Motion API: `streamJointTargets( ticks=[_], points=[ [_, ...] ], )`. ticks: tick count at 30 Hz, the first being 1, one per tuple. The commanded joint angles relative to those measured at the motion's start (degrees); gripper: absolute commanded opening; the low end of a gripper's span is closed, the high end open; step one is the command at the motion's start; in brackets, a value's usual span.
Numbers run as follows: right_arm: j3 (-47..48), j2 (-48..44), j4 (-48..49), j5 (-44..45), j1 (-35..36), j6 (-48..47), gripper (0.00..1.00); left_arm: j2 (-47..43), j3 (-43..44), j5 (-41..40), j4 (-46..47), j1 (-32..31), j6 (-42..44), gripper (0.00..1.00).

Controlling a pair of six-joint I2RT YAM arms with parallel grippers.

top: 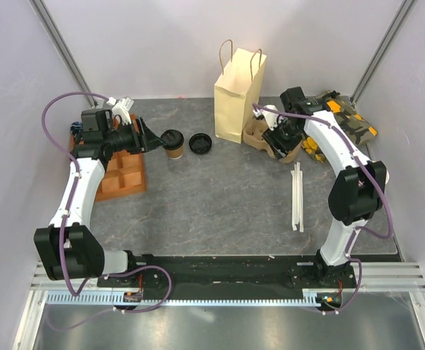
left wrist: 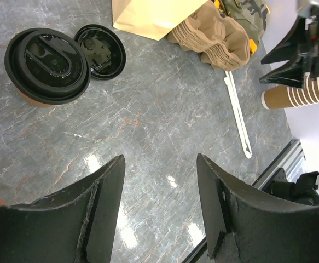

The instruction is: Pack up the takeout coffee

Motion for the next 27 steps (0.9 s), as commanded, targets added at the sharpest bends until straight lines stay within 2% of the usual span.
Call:
streamJointTargets(
  ticks=[1, 15, 27],
  points=[
    [3.3, 2.8, -2.7, 3.4, -2.2, -4.8, 0.54, 0.4, 2.1, 1.1, -0.5, 0.2, 2.2, 0.62],
    [8.8, 10.2, -0.9, 3.2, -2.5, -5.4, 0.51, 1.9, 2.3, 1.3, -0.6, 0.2, 1.5, 0.62],
    [8.4, 12.0, -0.2, 3.2, -2.7, -6.0, 0.45, 2.1, 2.1, 0.6, -0.6, 0.2, 1.4, 0.62]
  ],
)
